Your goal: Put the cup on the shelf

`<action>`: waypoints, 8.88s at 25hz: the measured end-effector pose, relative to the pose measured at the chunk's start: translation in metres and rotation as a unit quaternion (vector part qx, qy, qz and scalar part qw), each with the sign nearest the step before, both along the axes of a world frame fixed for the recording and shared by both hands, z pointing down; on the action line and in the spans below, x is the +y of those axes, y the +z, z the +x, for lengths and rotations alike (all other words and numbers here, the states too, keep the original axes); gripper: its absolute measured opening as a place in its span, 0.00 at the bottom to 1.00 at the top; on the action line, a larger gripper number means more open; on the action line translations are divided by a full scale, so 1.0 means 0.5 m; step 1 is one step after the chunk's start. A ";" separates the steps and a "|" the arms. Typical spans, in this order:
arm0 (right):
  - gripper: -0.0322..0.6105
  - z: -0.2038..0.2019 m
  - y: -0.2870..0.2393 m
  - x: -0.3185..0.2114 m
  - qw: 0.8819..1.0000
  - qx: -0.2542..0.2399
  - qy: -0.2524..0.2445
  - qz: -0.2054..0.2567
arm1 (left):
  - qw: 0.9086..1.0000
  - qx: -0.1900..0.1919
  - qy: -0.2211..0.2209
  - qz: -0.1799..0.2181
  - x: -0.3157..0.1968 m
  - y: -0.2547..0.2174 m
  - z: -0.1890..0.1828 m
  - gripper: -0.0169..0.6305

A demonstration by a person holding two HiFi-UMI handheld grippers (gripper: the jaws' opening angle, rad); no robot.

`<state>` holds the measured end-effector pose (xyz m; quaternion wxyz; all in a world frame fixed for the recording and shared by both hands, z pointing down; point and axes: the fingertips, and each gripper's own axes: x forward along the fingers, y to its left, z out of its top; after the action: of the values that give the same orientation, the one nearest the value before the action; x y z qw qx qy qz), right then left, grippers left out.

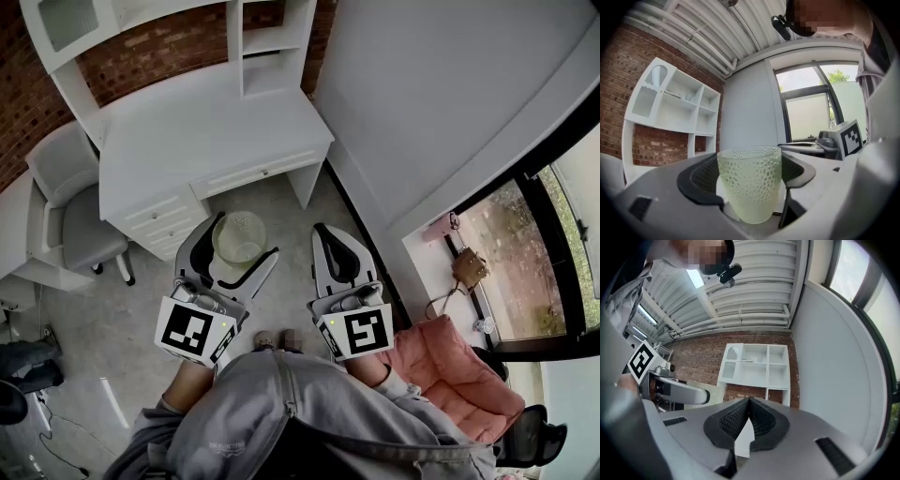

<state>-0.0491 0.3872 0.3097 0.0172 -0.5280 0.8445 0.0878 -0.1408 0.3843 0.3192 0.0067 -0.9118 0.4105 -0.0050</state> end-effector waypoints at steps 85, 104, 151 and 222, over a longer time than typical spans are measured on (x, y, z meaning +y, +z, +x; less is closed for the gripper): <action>0.09 0.144 0.039 -0.873 0.998 -0.023 -0.050 0.013 | 0.999 0.012 -0.032 0.011 -0.859 0.045 0.141 0.62; 0.09 0.144 0.049 -1.170 0.997 -0.036 -0.063 0.006 | 0.999 0.007 -0.034 0.013 -1.157 0.046 0.155 0.62; 0.09 0.106 -0.054 -1.393 0.975 -0.021 -0.223 0.020 | 0.991 -0.018 -0.124 0.051 -1.379 -0.103 0.175 0.62; 0.09 -0.008 -0.247 -1.610 0.954 0.015 -0.285 0.095 | 0.968 -0.023 -0.244 0.050 -1.749 -0.353 0.039 0.62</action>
<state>-0.0529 -0.4177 0.1861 0.0791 -0.2595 0.9480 0.1664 -0.1212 -0.4899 0.1426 0.0599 -0.7824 0.6199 -0.0069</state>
